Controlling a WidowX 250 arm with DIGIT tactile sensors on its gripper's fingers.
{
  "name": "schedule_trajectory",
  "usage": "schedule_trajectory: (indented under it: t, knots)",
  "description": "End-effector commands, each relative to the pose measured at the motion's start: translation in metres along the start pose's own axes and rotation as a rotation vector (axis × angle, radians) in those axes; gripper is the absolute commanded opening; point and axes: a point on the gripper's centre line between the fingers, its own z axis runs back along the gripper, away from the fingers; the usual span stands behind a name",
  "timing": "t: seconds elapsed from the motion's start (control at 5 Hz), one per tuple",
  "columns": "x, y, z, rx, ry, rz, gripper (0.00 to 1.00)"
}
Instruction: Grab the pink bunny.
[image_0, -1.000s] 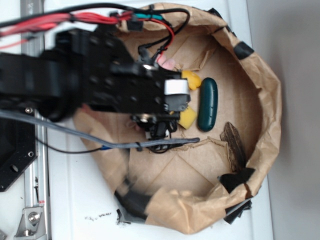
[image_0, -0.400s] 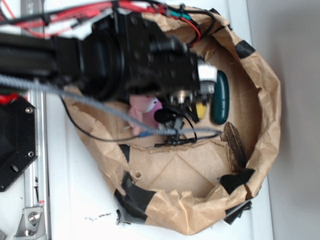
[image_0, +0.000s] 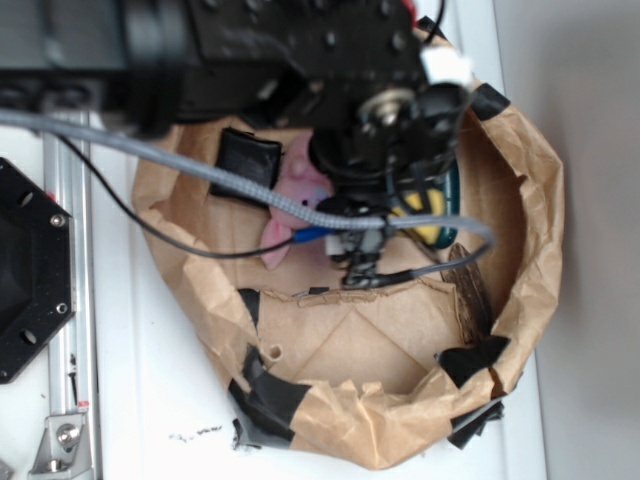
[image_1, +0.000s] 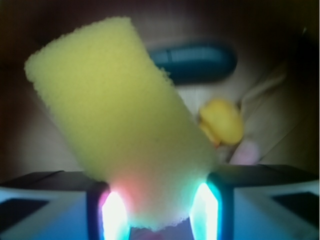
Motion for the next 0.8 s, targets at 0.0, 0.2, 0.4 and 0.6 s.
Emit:
schedule_trajectory:
  t: [0.0, 0.2, 0.4, 0.6]
  knots:
    - [0.005, -0.001, 0.028, 0.002, -0.09, 0.065, 1.0]
    - [-0.005, 0.004, 0.015, -0.004, -0.032, 0.109, 1.0]
    - [-0.005, 0.002, 0.01, 0.001, -0.028, 0.094, 1.0]
    - [-0.013, 0.008, 0.012, 0.02, -0.025, 0.107, 1.0]
